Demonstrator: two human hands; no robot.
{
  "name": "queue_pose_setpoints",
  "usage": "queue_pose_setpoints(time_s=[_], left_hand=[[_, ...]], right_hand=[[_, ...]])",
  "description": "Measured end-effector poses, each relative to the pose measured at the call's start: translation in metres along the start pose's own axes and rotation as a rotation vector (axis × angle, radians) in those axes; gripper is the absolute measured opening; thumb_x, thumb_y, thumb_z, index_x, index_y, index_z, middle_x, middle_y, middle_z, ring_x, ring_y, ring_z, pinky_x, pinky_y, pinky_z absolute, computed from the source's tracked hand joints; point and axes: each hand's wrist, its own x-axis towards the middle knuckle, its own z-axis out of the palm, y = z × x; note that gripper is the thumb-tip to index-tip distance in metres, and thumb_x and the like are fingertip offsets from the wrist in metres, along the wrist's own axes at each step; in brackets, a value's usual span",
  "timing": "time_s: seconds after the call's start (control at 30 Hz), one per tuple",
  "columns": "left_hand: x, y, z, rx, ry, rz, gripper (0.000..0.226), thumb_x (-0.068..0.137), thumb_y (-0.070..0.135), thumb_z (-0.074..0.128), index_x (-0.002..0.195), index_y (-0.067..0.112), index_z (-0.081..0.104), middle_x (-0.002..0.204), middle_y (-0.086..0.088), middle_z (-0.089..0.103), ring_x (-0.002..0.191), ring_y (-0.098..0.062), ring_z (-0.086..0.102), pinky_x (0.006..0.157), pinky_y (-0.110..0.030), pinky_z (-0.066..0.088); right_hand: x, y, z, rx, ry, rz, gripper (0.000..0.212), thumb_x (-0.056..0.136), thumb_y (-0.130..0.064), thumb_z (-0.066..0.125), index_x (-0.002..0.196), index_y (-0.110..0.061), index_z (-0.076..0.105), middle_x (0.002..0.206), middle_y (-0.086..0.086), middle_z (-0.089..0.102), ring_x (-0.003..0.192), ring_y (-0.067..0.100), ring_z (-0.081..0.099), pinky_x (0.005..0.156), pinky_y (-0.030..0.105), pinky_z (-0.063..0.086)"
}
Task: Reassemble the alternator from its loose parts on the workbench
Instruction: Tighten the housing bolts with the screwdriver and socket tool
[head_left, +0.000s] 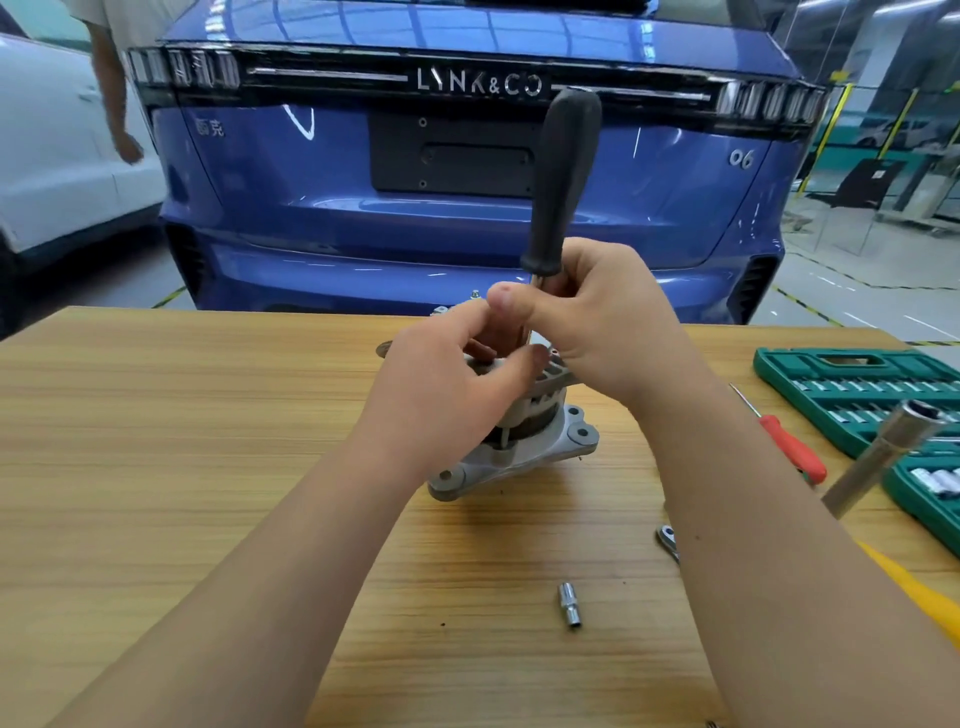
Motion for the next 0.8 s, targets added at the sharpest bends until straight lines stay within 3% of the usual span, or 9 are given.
queue_pose_setpoints(time_s=[0.1,0.2,0.33,0.43,0.53,0.67,0.73,0.8], left_hand=[[0.001,0.000,0.000,0.007,0.022,-0.011,0.010,0.088,0.040,0.063,0.094,0.033,0.066,0.078,0.018,0.064,0.079,0.002,0.059,0.063,-0.010,0.046],[0.001,-0.001,-0.001,0.014,-0.042,0.017,0.015,0.093,0.033,0.058,0.104,0.031,0.069,0.083,0.020,0.065,0.084,0.003,0.059,0.066,-0.011,0.047],[0.000,0.002,0.002,0.002,0.017,-0.001,0.019,0.085,0.045,0.061,0.095,0.030,0.066,0.077,0.016,0.063,0.078,0.000,0.060,0.063,-0.011,0.047],[0.000,0.001,0.001,0.001,0.000,-0.029,0.009,0.093,0.036,0.058,0.099,0.039,0.065,0.076,0.020,0.062,0.082,0.006,0.057,0.064,-0.007,0.045],[0.000,0.001,0.001,-0.029,-0.045,-0.022,0.016,0.095,0.033,0.056,0.105,0.032,0.068,0.081,0.017,0.066,0.080,0.001,0.059,0.063,-0.014,0.048],[0.002,0.004,0.002,-0.018,0.017,-0.047,0.009,0.087,0.039,0.064,0.095,0.034,0.065,0.081,0.016,0.065,0.080,0.000,0.060,0.067,-0.019,0.050],[0.004,0.003,-0.001,-0.026,-0.023,-0.061,0.007,0.091,0.034,0.062,0.095,0.033,0.068,0.082,0.014,0.068,0.081,-0.002,0.063,0.072,-0.031,0.055],[0.005,0.002,-0.007,-0.040,-0.096,-0.056,0.011,0.094,0.033,0.060,0.099,0.034,0.070,0.083,0.012,0.069,0.083,-0.005,0.064,0.074,-0.038,0.055]], right_hand=[[0.000,-0.002,-0.005,-0.040,-0.071,-0.012,0.018,0.086,-0.036,0.070,0.080,-0.021,0.063,0.063,-0.012,0.058,0.058,0.000,0.055,0.055,0.013,0.046],[-0.002,-0.003,-0.015,0.039,-0.141,-0.024,0.006,0.089,-0.022,0.067,0.084,-0.019,0.067,0.066,-0.013,0.062,0.060,-0.001,0.057,0.058,0.014,0.046],[-0.001,-0.002,-0.006,-0.021,-0.059,0.007,0.029,0.082,-0.036,0.073,0.080,-0.009,0.063,0.061,-0.007,0.056,0.057,0.003,0.057,0.052,0.021,0.050],[-0.003,-0.003,-0.014,-0.008,-0.179,-0.009,0.009,0.087,-0.031,0.068,0.086,-0.023,0.068,0.071,-0.010,0.065,0.063,0.002,0.059,0.058,0.019,0.049],[-0.003,0.000,-0.013,0.024,-0.156,-0.023,0.008,0.088,-0.023,0.068,0.082,-0.018,0.067,0.066,-0.009,0.064,0.060,0.001,0.058,0.059,0.016,0.047],[-0.001,0.000,-0.005,-0.021,-0.108,-0.002,0.031,0.081,-0.038,0.074,0.077,-0.010,0.061,0.062,-0.008,0.060,0.060,0.009,0.059,0.055,0.023,0.052],[-0.001,0.000,-0.010,-0.009,-0.185,-0.018,0.014,0.086,-0.033,0.069,0.084,-0.020,0.067,0.070,-0.009,0.065,0.064,0.007,0.060,0.058,0.025,0.051],[-0.001,0.001,-0.012,0.036,-0.180,-0.028,0.006,0.089,-0.023,0.067,0.083,-0.021,0.068,0.067,-0.012,0.064,0.058,0.002,0.057,0.056,0.018,0.045]])
